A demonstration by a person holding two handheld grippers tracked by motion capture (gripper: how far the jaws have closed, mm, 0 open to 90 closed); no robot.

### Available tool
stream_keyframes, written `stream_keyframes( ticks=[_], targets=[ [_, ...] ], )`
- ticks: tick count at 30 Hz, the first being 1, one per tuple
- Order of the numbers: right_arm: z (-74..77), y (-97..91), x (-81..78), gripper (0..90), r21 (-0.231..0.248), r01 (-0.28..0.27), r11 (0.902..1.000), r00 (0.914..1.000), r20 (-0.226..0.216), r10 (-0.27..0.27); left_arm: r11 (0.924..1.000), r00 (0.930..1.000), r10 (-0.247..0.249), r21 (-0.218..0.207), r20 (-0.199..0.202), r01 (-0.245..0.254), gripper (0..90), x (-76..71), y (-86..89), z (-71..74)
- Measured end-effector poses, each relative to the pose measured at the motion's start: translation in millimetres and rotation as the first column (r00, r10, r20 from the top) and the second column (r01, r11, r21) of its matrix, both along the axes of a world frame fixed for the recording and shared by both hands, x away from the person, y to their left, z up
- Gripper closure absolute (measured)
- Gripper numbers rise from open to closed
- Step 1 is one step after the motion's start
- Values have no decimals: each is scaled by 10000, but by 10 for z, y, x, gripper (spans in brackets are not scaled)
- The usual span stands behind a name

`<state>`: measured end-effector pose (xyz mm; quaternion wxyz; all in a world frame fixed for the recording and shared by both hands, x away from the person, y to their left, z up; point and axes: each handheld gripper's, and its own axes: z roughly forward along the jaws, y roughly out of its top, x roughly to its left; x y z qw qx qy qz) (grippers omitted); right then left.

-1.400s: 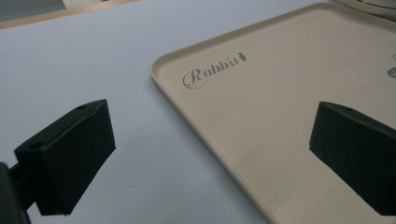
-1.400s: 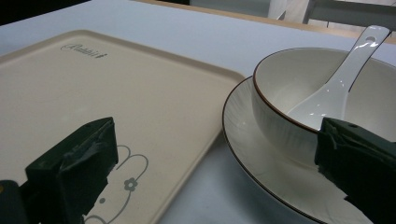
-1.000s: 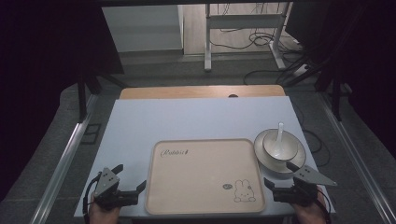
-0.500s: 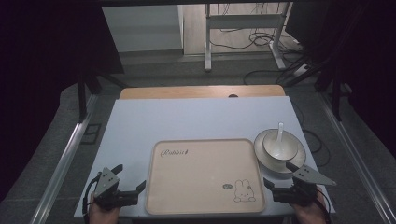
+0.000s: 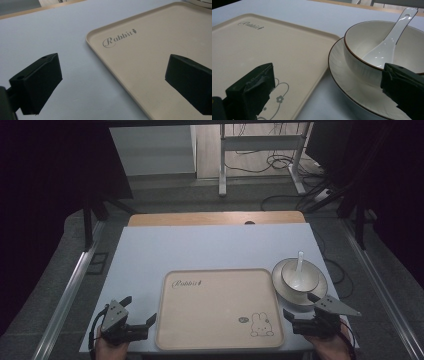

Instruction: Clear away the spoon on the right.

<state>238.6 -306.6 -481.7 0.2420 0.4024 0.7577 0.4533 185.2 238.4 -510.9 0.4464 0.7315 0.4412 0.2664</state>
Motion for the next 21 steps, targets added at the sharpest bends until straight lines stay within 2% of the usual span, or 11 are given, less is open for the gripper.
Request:
stream_keyframes(
  ticks=[4, 8, 15, 21],
  targets=[
    [34, -3, 4, 4, -91, 82, 9999, 10000, 28, -82, 10000, 10000, 26, 36, 20, -26, 7, -1, -3, 1],
    [62, -11, 18, 49, -176, 132, 9998, 9999, -2, -133, 10000, 10000, 50, 71, 53, -50, 8, -3, -7, 1],
    [89, -4, 72, 118, -425, 98, 9990, 9992, -377, -114, 10000, 10000, 53, 63, 74, -53, 8, 1, -8, -4],
    [128, -14, 109, 203, -493, 113, 9987, 9987, -496, -137, 10000, 10000, 52, 31, 64, -52, 8, 5, -4, -7]
  ],
)
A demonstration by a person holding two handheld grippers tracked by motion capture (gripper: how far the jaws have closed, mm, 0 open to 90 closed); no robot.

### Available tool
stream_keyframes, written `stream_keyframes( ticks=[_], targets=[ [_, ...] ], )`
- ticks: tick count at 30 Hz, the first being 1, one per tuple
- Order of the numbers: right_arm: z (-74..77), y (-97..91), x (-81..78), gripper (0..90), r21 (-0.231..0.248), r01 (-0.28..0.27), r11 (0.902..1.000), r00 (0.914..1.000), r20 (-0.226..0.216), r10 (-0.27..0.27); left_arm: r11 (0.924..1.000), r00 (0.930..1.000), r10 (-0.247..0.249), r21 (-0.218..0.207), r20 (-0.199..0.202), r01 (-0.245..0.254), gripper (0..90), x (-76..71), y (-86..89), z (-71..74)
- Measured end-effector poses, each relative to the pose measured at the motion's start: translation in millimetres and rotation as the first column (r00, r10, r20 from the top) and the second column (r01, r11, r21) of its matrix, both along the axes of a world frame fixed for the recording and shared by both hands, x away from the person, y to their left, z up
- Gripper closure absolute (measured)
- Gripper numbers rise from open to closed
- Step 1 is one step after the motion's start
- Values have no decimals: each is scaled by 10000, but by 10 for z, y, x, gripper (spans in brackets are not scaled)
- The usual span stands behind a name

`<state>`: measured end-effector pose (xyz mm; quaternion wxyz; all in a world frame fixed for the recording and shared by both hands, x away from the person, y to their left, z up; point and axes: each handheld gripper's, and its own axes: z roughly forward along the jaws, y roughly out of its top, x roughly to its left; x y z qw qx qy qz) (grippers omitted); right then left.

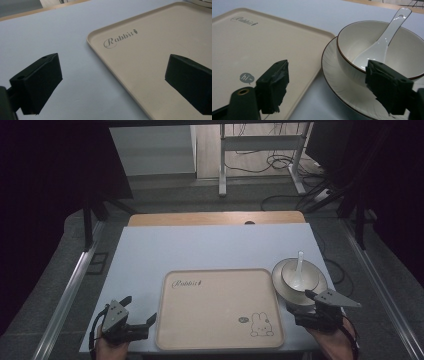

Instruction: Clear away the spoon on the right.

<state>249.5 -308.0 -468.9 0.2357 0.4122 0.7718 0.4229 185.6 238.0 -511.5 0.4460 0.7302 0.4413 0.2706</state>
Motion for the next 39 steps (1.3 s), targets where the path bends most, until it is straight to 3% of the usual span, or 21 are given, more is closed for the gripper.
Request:
stream_keyframes(
  ticks=[18, 36, 39],
  targets=[
    [99, -1, 176, 502, -1090, -127, 9940, 9995, -312, 94, 10000, 10000, 39, -59, -28, -39, 8, 8, 6, -4],
    [213, -91, 388, 867, -1109, -462, 9928, 9971, -658, 390, 10000, 10000, 27, -93, -38, -27, 7, 13, 11, -5],
    [231, -103, 418, 897, -1110, -520, 9925, 9967, -682, 446, 9999, 10000, 34, -98, -29, -35, 8, 12, 11, -4]
  ],
)
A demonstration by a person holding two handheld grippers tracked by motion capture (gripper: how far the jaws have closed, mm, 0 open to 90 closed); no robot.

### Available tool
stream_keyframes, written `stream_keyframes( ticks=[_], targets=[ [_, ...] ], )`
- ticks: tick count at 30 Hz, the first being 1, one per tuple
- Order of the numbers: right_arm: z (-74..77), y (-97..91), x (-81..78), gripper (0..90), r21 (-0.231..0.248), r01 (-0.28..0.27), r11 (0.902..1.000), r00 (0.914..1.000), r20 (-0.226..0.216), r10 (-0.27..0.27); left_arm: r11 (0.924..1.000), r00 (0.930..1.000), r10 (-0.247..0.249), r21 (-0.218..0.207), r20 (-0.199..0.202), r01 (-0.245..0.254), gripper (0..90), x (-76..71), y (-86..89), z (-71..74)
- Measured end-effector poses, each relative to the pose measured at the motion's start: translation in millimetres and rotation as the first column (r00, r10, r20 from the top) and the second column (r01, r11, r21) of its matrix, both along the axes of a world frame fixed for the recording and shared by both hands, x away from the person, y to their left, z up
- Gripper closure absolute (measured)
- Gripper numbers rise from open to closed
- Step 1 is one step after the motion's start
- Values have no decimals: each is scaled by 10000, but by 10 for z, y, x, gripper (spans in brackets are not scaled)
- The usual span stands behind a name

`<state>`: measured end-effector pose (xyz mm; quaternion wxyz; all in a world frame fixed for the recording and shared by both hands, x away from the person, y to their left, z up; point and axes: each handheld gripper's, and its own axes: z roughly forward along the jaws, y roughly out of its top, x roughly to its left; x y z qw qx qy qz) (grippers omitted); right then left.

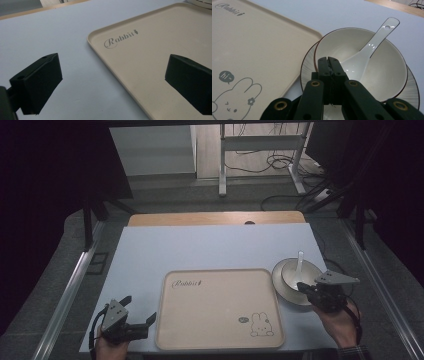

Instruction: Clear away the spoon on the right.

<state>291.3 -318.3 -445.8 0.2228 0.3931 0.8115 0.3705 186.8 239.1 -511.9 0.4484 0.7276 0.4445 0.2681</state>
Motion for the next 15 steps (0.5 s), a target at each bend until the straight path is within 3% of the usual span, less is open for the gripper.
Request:
stream_keyframes(
  ticks=[7, 15],
  targets=[
    [40, -23, 80, 900, -139, 84, 9999, 10000, 6, -84, 10000, 10000, 0, -5, -2, 0, 8, 0, 1, 0],
    [115, -65, 191, 900, 84, 316, 9995, 9994, 145, -317, 10000, 10000, -14, 5, -12, 14, 8, 0, -1, 1]
  ],
)
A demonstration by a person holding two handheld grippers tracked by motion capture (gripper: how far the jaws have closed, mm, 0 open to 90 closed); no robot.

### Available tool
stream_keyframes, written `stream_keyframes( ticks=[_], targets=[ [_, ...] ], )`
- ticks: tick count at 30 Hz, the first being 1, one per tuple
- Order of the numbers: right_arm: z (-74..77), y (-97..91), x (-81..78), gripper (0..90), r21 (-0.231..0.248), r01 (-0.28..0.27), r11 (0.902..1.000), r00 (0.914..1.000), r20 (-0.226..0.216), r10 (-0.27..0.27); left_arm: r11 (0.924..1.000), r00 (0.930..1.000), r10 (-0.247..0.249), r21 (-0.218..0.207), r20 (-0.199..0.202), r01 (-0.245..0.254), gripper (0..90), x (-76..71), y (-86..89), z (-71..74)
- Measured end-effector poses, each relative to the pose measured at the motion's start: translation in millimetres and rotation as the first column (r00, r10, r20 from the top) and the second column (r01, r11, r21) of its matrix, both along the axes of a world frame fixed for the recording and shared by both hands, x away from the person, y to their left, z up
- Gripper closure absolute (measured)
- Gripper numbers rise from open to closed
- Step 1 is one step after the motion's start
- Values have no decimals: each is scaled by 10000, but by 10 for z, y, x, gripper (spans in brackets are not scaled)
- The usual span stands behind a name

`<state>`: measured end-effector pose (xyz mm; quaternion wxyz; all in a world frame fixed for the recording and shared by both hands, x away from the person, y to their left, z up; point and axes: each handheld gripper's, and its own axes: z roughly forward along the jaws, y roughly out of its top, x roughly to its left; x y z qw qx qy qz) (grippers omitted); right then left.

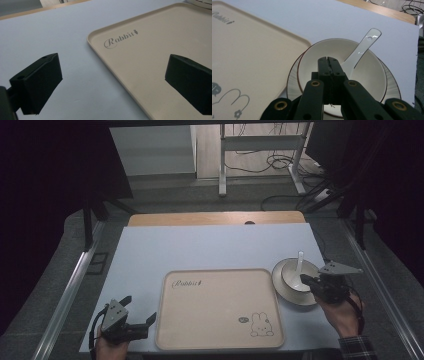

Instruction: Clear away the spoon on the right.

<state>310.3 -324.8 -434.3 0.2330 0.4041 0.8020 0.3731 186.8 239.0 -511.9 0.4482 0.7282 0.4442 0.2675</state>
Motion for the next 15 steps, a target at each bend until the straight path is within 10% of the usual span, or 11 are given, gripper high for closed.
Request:
stream_keyframes(
  ticks=[15],
  targets=[
    [48, -109, 285, 899, -19, 826, 9966, 9964, 180, -826, 10000, 10000, -20, 20, -3, 20, 8, 0, -5, 0]
  ],
)
